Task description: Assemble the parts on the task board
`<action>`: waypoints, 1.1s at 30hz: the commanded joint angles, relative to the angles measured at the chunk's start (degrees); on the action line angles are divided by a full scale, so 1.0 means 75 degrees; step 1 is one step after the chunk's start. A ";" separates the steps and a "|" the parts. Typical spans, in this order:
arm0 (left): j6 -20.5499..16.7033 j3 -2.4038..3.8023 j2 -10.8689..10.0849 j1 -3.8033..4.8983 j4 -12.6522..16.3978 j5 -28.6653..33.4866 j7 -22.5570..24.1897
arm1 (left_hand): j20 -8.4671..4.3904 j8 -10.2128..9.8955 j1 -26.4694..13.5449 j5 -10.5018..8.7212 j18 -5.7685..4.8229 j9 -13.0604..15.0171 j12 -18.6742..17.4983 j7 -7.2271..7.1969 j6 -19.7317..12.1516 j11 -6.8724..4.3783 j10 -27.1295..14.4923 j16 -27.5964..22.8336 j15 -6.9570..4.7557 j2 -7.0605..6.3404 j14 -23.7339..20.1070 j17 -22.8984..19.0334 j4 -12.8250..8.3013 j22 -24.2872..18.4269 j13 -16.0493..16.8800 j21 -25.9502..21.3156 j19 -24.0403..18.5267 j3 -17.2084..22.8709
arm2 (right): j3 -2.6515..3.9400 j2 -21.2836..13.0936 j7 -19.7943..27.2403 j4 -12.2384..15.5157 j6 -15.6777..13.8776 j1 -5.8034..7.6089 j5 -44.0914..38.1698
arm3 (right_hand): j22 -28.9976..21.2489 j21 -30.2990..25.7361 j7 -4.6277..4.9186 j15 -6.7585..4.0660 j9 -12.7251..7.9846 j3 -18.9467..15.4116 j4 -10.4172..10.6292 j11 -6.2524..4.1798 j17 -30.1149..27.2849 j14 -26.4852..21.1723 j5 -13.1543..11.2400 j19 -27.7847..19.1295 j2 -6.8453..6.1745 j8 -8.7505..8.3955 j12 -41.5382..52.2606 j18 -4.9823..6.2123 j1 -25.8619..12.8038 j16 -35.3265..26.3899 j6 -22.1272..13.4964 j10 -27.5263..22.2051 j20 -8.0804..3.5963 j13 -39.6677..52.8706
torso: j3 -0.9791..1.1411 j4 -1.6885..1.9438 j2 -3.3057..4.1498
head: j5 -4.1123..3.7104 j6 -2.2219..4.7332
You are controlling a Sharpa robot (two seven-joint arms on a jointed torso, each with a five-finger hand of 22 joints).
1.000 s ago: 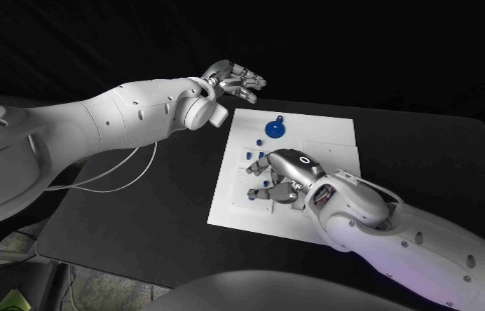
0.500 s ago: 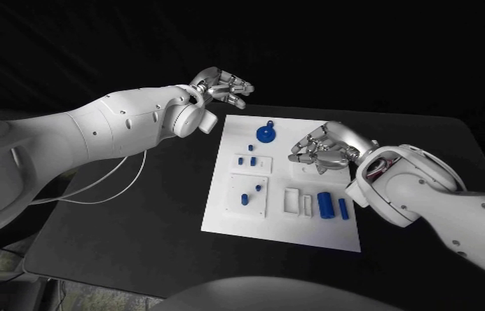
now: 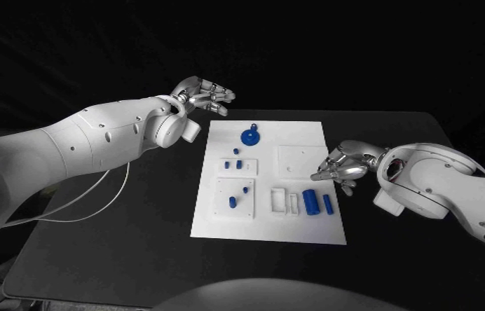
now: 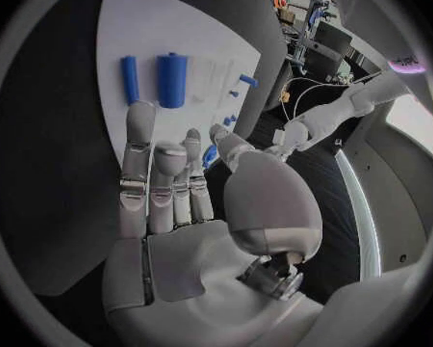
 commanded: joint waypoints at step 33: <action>0.1293 0.0006 -0.0013 -0.0086 0.0006 0.0612 0.0578 | 0.0100 0.0025 -0.0887 -0.0076 -0.0177 0.0013 0.0000 0.0053 -0.0285 0.0085 -0.0207 -0.0009 0.0107 -0.0466 -0.0131 -0.0315 0.0736 -0.0545 0.0006 -0.0015 0.0021 -0.1147 | -0.0049 0.0276 -0.1945 -0.0040 0.1454 0.0000 0.0132 | 0.0955 0.0959 0.0357 0.0132 -0.3627 -0.0731 0.1602 0.0189 0.1478 0.0222 -0.0636 0.0250 -0.0524 -0.0034 -0.0141 0.0078 -0.0432 0.0543 -0.0213 0.0370 0.0070 0.0903 | -0.0060 -0.0010 -0.0045 | -0.0397 -0.0056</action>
